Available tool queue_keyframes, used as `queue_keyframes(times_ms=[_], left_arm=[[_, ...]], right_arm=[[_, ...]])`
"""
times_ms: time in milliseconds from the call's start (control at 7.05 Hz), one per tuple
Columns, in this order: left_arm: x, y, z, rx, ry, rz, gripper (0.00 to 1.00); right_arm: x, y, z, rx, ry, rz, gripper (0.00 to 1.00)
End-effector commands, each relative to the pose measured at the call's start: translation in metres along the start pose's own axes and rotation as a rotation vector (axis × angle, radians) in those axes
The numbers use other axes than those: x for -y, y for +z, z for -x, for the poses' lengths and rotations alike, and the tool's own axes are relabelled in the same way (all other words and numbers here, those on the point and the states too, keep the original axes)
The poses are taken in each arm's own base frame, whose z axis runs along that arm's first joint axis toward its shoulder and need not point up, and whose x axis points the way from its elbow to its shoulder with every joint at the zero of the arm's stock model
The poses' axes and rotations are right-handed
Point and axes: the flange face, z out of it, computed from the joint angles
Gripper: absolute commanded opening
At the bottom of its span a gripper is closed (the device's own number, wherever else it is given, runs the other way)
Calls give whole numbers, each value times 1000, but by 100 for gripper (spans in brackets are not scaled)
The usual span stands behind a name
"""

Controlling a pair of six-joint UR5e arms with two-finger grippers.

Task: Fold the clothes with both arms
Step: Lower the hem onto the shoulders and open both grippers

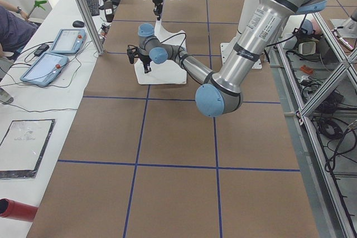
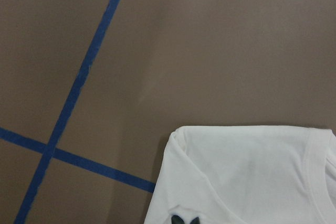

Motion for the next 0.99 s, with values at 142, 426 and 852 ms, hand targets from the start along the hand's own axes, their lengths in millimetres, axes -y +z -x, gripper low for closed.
queue_keyframes(times_ms=[142,426,852], left_arm=[[14,15,-9,17,-7,-25,0],[18,24,-4,15,-6,-27,0],[30,45,6,9,-2,-51,0]], right_arm=[[33,24,23,4,-4,-10,0],[39,29,26,-7,3,-7,0],[47,34,28,-23,1,-18,0]])
